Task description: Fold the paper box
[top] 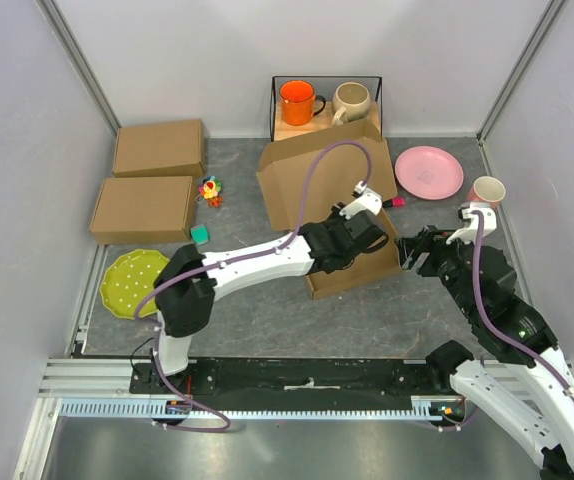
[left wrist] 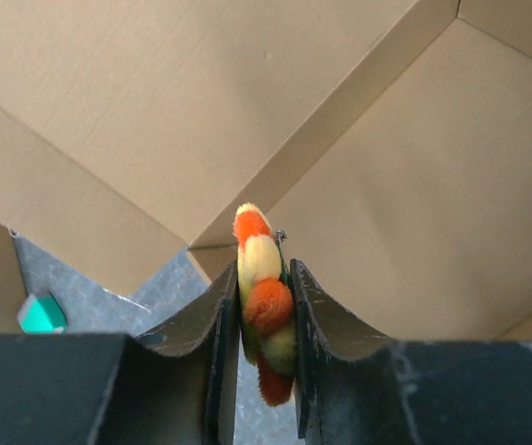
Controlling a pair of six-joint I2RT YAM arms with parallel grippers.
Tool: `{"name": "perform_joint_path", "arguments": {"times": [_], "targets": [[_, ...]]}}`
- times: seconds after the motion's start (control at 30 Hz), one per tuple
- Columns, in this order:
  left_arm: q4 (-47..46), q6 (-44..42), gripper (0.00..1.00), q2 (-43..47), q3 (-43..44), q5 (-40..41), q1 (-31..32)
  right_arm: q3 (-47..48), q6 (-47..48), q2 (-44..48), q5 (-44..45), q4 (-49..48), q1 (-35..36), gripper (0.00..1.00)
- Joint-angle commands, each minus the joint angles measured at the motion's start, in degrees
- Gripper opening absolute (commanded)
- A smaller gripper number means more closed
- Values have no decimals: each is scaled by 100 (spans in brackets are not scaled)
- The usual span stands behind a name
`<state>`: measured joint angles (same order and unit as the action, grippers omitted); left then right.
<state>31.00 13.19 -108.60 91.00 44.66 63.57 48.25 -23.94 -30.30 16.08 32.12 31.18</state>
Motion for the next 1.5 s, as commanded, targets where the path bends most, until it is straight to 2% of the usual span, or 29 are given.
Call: {"name": "perform_joint_path", "arguments": {"times": [0.0,0.3,0.37,0.57,0.7,0.77,0.8,0.83,0.9,0.93,0.97,1.03,1.07,1.1,1.13,1.17,1.23,1.33,1.47], "targets": [[-129,-1089,30,-530,847,464,15,404,109,147,449,409,2,76],[-121,-1310,52,-1559,1587,385,15,729,162,420,1073,866,11,78],[-121,-1284,59,-1559,1570,411,15,756,171,403,1143,901,2,79],[-121,-1047,64,-980,1403,543,59,572,101,359,1371,893,11,79],[-121,-478,64,-14,711,605,208,256,-5,122,1626,840,-6,80],[-112,-108,64,785,106,553,313,115,-84,-210,1601,744,2,80],[-121,398,64,1066,-150,491,331,106,-162,-369,1583,665,2,81],[-164,699,64,1791,-449,404,340,106,-224,-554,1496,612,2,82],[-427,1489,63,2637,-1616,306,340,123,-382,-1151,1407,411,2,82],[-637,1685,63,3477,-2038,271,340,132,-453,-1345,1468,340,-6,83],[-1048,1965,62,3990,-2886,236,340,141,-575,-1712,1556,261,-7,83],[-1490,2126,61,4818,-3656,209,340,89,-742,-2022,1819,-82,-85,84],[-1744,2274,60,5631,-4295,262,331,36,-813,-2284,1864,-205,-190,84],[-1782,2345,60,5935,-4562,271,331,-17,-988,-2400,1821,-467,-330,84],[-1782,2398,59,6251,-4774,314,331,-70,-1050,-2523,1681,-618,-784,82],[-1695,2581,59,6689,-5072,350,323,-174,-1112,-2759,1140,-776,-1058,81],[-1327,2758,59,7052,-5259,341,323,-176,-1314,-3085,846,-1031,-1656,78],[-1000,3031,58,7510,-5487,245,323,-62,-1279,-3736,668,-1348,-1782,78],[-930,2970,59,7941,-5681,262,323,-97,-1253,-4377,634,-1928,-1791,79]]}}
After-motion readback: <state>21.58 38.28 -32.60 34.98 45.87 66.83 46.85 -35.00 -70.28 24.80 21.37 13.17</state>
